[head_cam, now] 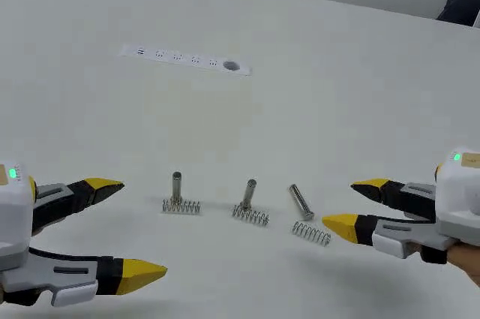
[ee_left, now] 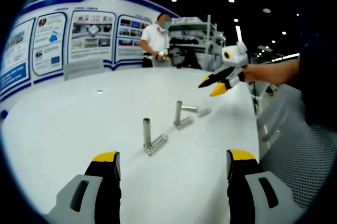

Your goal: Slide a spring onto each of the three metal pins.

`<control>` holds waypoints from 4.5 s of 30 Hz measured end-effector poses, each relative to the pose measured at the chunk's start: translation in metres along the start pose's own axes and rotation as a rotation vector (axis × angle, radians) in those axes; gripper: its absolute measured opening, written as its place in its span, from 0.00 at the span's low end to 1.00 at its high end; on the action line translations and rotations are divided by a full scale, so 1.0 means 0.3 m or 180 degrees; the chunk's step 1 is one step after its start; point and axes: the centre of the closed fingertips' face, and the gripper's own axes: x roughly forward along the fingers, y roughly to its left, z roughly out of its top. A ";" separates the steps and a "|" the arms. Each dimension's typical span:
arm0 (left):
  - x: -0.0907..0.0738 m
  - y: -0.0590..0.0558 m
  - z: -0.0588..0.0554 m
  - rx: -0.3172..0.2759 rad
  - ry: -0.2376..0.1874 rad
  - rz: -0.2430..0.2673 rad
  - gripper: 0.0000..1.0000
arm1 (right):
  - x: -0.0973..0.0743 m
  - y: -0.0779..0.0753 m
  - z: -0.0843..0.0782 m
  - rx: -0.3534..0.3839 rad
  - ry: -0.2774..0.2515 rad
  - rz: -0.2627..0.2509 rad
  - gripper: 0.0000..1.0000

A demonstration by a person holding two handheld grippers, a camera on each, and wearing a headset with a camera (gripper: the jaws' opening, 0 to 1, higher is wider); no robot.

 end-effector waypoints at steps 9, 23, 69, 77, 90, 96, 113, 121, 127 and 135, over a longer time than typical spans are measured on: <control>-0.005 -0.003 0.000 0.0010 -0.0006 0.0017 0.84 | 0.101 -0.037 0.024 0.0093 0.0213 -0.0085 0.38; -0.007 -0.004 -0.007 -0.0010 -0.0011 0.0021 0.83 | 0.211 -0.052 -0.023 0.0318 0.0721 -0.0244 0.25; -0.010 -0.004 0.002 -0.0020 -0.0071 0.0035 0.81 | 0.275 -0.077 -0.092 0.0481 0.1397 -0.0382 0.09; -0.028 -0.001 0.027 0.0037 -0.0089 0.0062 0.81 | 0.234 -0.075 -0.048 0.0501 0.1174 -0.0409 0.09; -0.032 -0.020 0.062 0.0137 -0.0108 0.0050 0.81 | 0.154 -0.047 -0.015 0.0529 0.0932 -0.0435 0.09; -0.033 -0.022 0.066 0.0160 -0.0116 0.0050 0.81 | 0.130 -0.033 -0.012 0.0556 0.0858 -0.0443 0.09; -0.027 -0.033 0.069 0.0203 -0.0092 -0.0007 0.81 | 0.085 -0.007 -0.039 0.0569 0.0824 -0.0443 0.09; -0.027 -0.040 0.081 0.0220 -0.0093 -0.0011 0.81 | 0.080 0.005 -0.052 0.0541 0.0833 -0.0403 0.09; -0.030 -0.041 0.075 0.0210 -0.0074 0.0000 0.81 | 0.079 0.010 -0.066 0.0514 0.0848 -0.0372 0.10; -0.025 -0.043 0.074 0.0212 -0.0056 -0.0001 0.81 | 0.059 0.023 -0.096 0.0455 0.0868 -0.0253 0.12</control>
